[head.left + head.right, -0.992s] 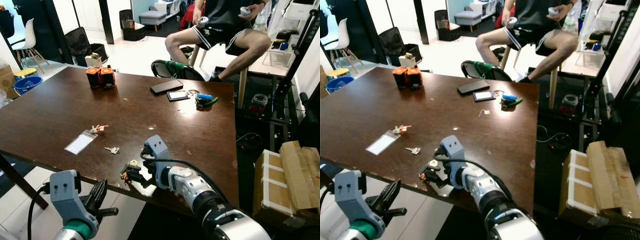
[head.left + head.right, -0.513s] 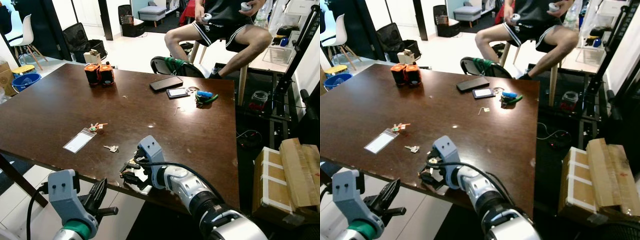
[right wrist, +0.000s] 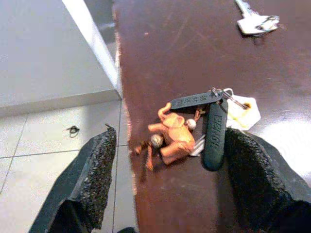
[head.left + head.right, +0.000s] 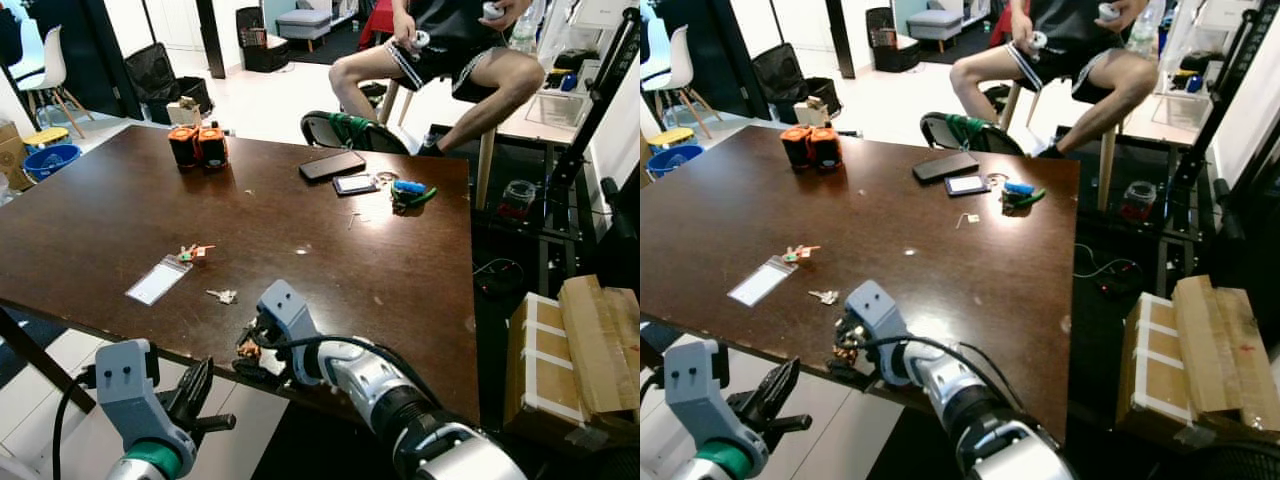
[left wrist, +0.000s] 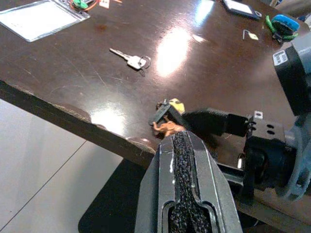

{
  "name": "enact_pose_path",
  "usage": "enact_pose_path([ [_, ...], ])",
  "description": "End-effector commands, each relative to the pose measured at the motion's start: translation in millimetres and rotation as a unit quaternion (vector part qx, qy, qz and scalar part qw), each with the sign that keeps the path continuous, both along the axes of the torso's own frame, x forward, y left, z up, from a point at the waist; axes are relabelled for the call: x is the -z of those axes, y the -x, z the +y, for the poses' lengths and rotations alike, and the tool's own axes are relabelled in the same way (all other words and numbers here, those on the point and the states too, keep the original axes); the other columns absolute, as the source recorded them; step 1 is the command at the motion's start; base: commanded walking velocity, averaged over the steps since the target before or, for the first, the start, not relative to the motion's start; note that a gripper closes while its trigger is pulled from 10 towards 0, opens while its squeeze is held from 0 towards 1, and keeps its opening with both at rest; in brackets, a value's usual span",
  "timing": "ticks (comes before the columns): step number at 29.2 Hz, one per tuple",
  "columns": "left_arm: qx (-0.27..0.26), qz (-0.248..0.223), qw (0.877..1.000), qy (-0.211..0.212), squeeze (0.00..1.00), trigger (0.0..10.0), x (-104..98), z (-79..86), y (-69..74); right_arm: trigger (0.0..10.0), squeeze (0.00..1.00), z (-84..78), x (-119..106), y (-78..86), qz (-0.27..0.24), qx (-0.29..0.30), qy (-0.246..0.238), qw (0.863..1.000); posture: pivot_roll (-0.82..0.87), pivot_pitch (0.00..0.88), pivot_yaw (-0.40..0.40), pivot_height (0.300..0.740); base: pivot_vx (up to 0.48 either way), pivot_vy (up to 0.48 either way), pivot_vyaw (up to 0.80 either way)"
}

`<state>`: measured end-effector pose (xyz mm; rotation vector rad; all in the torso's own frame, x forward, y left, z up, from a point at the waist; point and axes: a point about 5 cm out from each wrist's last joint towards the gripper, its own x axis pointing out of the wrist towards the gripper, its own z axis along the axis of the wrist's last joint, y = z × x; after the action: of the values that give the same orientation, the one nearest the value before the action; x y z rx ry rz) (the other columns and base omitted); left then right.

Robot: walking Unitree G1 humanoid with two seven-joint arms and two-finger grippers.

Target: Hang keys on a hook

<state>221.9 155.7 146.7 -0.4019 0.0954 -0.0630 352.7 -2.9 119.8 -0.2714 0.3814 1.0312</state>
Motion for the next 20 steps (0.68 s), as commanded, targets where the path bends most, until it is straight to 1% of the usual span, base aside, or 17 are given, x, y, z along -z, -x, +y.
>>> enact_pose_path([
  [1,-0.005,0.013,1.000,0.000,0.00,10.0,4.9,2.2,2.4,4.9,0.00,4.6,38.9,23.8,0.079,-0.017,0.034,0.996,0.03,0.124,0.141,0.740,0.000,0.000,0.00],
  [2,-0.005,0.013,1.000,0.000,0.00,10.0,4.9,2.2,2.4,4.9,0.00,4.6,38.9,23.8,0.079,-0.017,0.034,0.996,0.03,0.124,0.141,0.740,0.000,0.000,0.00],
  [3,-0.005,0.013,1.000,0.001,0.00,10.0,5.0,1.9,2.3,2.6,0.00,3.3,41.8,25.3,0.083,-0.019,0.036,0.996,0.03,0.119,0.140,0.740,0.000,0.000,0.00],
  [5,-0.005,0.013,1.000,0.001,0.00,10.0,5.0,1.9,2.3,2.6,0.00,3.3,41.8,25.3,0.083,-0.019,0.036,0.996,0.03,0.119,0.140,0.740,0.000,0.000,0.00],
  [6,-0.004,0.012,1.000,0.001,0.00,10.0,4.9,1.7,2.0,0.1,0.00,1.7,44.3,26.6,0.086,-0.020,0.038,0.995,0.03,0.119,0.140,0.740,0.000,0.000,0.00],
  [20,-0.005,0.008,1.000,0.004,0.00,10.0,4.2,1.6,-0.2,0.0,0.00,-3.8,48.5,28.3,0.092,-0.026,0.040,0.995,0.03,0.109,0.134,0.740,0.000,0.000,0.00],
])
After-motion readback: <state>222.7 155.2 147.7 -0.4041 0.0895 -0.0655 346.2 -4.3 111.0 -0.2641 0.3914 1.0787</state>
